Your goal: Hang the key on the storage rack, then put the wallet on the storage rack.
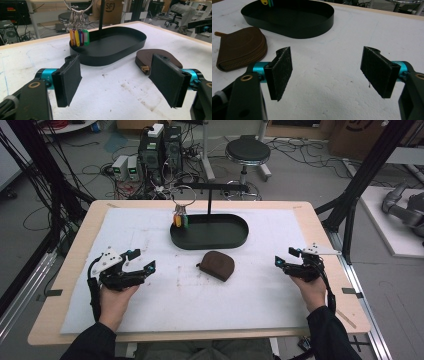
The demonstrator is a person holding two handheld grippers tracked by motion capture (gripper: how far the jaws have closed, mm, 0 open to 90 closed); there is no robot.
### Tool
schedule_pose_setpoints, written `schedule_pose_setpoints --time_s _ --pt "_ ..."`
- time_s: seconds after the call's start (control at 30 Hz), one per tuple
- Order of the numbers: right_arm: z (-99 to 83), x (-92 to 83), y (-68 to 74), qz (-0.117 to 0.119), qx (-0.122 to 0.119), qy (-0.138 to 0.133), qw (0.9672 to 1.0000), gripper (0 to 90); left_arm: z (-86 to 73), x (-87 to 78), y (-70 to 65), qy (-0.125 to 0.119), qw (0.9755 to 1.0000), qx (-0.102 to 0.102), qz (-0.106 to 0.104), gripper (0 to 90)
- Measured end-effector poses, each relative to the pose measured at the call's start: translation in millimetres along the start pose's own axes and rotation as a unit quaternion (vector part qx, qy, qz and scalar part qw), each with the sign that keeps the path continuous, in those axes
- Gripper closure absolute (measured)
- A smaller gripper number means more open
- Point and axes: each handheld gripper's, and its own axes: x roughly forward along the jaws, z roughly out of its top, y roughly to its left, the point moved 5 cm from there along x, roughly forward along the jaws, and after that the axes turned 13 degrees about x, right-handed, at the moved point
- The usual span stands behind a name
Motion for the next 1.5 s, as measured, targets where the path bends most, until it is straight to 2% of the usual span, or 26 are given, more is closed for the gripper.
schedule_pose_setpoints --time_s 0.13,0.37,0.77,1.07,1.2,1.3,1.4,1.5 --pt "-0.9 0.3 3.3 0.007 0.000 0.002 1.0000 26.1 -1.3 3.0 -0.7 0.003 1.0000 -0.002 -0.004 25.0" --pt "-1.5 3.3 10.6 0.020 0.005 0.003 0.9998 26.0 -1.6 3.7 -1.3 0.004 1.0000 0.006 -0.005 25.0" --pt "-6.8 23.4 38.2 0.058 0.004 0.027 0.9979 26.3 -4.3 6.3 -1.6 0.010 0.9999 0.008 -0.007 25.0" --pt "-8.7 50.9 67.7 0.084 -0.008 0.059 0.9947 38.5 -4.0 7.2 -3.6 0.014 0.9998 0.012 -0.006 25.0" --pt "-7.2 62.1 80.1 0.083 -0.015 0.076 0.9936 43.8 -3.6 8.1 -5.3 0.015 0.9998 0.012 -0.010 25.0" --pt "-4.3 73.0 85.7 0.088 0.007 0.091 0.9920 46.5 -3.2 9.0 -6.4 0.015 0.9997 0.013 -0.012 25.0" --pt "-2.8 84.2 89.5 0.093 0.042 0.103 0.9895 46.7 -2.7 10.0 -6.8 0.014 0.9997 0.014 -0.014 25.0" --pt "-4.0 95.3 93.9 0.092 0.053 0.124 0.9865 46.6 -3.0 11.0 -7.7 0.014 0.9997 0.013 -0.016 25.0"
